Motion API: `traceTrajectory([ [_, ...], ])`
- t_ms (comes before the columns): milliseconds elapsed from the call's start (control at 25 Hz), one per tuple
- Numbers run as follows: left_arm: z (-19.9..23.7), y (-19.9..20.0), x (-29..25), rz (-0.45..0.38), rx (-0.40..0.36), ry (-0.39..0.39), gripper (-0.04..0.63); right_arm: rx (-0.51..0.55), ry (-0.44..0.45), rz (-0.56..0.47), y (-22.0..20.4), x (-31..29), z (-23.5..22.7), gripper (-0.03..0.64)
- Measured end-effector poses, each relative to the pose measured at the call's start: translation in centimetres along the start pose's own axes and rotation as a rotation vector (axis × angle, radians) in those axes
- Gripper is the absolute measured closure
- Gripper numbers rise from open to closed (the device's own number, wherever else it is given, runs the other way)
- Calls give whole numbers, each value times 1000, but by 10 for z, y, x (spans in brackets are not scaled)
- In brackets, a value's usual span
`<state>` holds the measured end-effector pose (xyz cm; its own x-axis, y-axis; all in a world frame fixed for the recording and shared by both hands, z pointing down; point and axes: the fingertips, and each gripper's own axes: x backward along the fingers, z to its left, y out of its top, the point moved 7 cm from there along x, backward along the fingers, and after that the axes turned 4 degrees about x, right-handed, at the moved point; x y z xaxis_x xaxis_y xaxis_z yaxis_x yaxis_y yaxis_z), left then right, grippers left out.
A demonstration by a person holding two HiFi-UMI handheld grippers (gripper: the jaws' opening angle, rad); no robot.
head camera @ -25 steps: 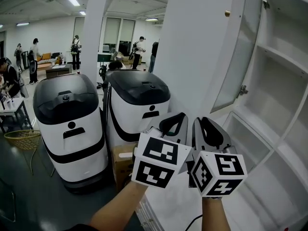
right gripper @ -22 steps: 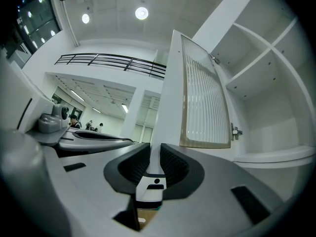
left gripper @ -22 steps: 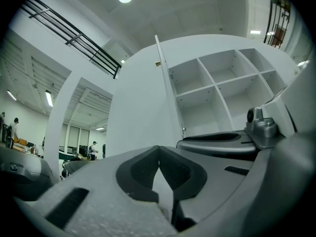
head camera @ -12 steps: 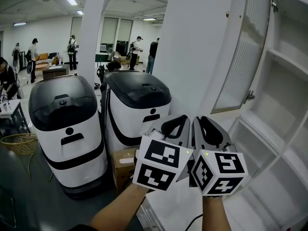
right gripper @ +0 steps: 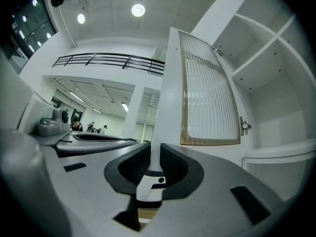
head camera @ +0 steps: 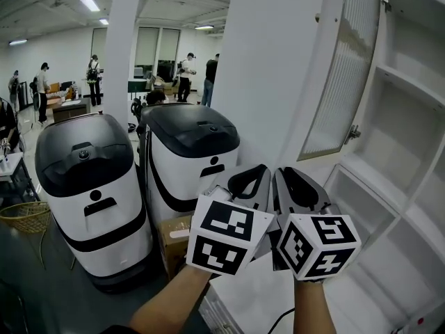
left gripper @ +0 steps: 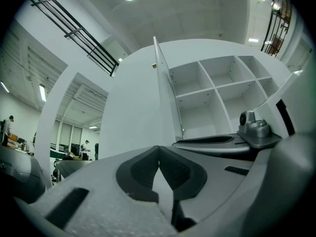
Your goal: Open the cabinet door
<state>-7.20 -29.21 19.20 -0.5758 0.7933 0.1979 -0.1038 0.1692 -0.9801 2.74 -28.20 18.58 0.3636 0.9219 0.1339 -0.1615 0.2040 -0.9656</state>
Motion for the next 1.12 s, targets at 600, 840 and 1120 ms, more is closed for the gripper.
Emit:
traceTrajectory([
  [600, -68, -7, 13, 31, 16, -18, 581, -21, -37, 41, -8, 72, -24, 580],
  [840, -99, -9, 16, 49, 16, -27, 581, -44, -54, 50, -9, 104, -39, 586],
  [1120, -138, -15, 17, 70, 19, -46, 581, -62, -74, 57, -13, 141, -60, 595],
])
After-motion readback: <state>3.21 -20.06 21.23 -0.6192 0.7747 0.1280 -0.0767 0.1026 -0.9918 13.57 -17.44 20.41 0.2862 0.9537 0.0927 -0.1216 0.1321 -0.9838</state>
